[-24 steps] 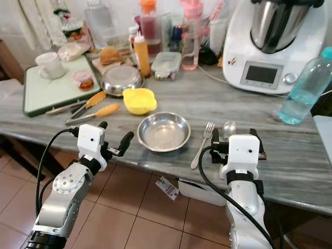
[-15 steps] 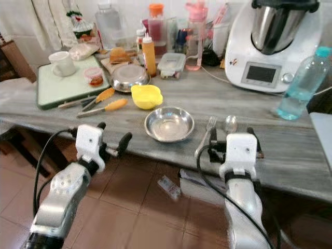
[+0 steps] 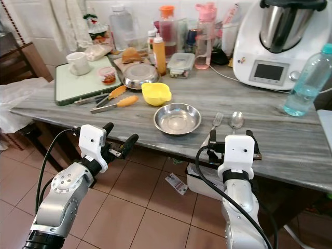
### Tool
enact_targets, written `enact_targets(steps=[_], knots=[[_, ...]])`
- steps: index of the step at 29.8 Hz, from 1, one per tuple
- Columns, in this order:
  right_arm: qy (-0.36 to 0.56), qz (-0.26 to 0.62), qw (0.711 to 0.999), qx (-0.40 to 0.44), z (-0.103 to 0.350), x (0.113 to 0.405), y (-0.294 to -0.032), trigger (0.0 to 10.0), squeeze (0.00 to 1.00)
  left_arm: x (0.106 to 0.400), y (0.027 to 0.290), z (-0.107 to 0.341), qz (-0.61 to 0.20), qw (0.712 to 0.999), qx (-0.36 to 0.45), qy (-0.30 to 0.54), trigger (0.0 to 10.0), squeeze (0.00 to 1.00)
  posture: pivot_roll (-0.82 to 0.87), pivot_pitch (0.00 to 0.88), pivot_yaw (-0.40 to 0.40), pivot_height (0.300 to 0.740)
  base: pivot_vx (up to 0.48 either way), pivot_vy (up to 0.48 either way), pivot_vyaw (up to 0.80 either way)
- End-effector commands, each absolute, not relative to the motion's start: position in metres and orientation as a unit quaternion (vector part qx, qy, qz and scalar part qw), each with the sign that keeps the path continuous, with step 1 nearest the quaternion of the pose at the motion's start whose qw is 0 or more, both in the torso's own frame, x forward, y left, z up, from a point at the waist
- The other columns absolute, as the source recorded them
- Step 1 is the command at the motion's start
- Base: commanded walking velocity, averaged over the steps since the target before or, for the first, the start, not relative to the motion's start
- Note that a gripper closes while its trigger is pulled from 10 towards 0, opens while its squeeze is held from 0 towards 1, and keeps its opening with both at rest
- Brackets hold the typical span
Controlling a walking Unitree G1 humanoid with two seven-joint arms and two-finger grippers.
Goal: Setting the table
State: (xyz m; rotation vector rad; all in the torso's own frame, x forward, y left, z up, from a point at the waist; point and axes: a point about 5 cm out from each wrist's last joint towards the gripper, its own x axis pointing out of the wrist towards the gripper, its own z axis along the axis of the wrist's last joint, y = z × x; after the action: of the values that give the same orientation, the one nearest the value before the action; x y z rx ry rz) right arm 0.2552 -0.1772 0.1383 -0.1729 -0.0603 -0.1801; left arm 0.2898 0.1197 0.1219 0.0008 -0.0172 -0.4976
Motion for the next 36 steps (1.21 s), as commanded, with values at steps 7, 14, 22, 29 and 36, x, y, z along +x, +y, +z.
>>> enact_targets(steps=[7,14,22,29,36], knots=[[-0.04,-0.084,0.992,-0.084,0.142,0.26,-0.173,10.0,0.0,0.286,0.115,0.116,-0.269,0.963,0.0,0.01,10.0,0.0,-0.1,0.0,0.085,0.74,0.0,0.0,0.0],[-0.039,-0.081,0.992,-0.084,0.14,0.26,-0.171,10.0,0.0,0.283,0.114,0.116,-0.277,0.961,0.002,0.01,10.0,0.0,-0.09,0.0,0.09,0.74,0.0,0.0,0.0],[-0.038,-0.087,0.992,-0.084,0.138,0.26,-0.171,10.0,0.0,0.284,0.115,0.115,-0.279,0.96,0.008,0.015,10.0,0.0,-0.09,0.0,0.1,0.74,0.0,0.0,0.0],[-0.038,-0.091,0.992,-0.083,0.139,0.259,-0.174,10.0,0.0,0.285,0.118,0.11,-0.26,0.965,0.028,0.021,10.0,0.0,-0.09,0.0,0.103,0.74,0.0,0.0,0.0],[-0.036,-0.09,0.992,-0.085,0.138,0.261,-0.175,10.0,0.0,0.287,0.122,0.102,-0.243,0.969,0.026,0.035,10.0,0.0,-0.11,0.0,0.098,0.74,0.0,0.0,-0.8]])
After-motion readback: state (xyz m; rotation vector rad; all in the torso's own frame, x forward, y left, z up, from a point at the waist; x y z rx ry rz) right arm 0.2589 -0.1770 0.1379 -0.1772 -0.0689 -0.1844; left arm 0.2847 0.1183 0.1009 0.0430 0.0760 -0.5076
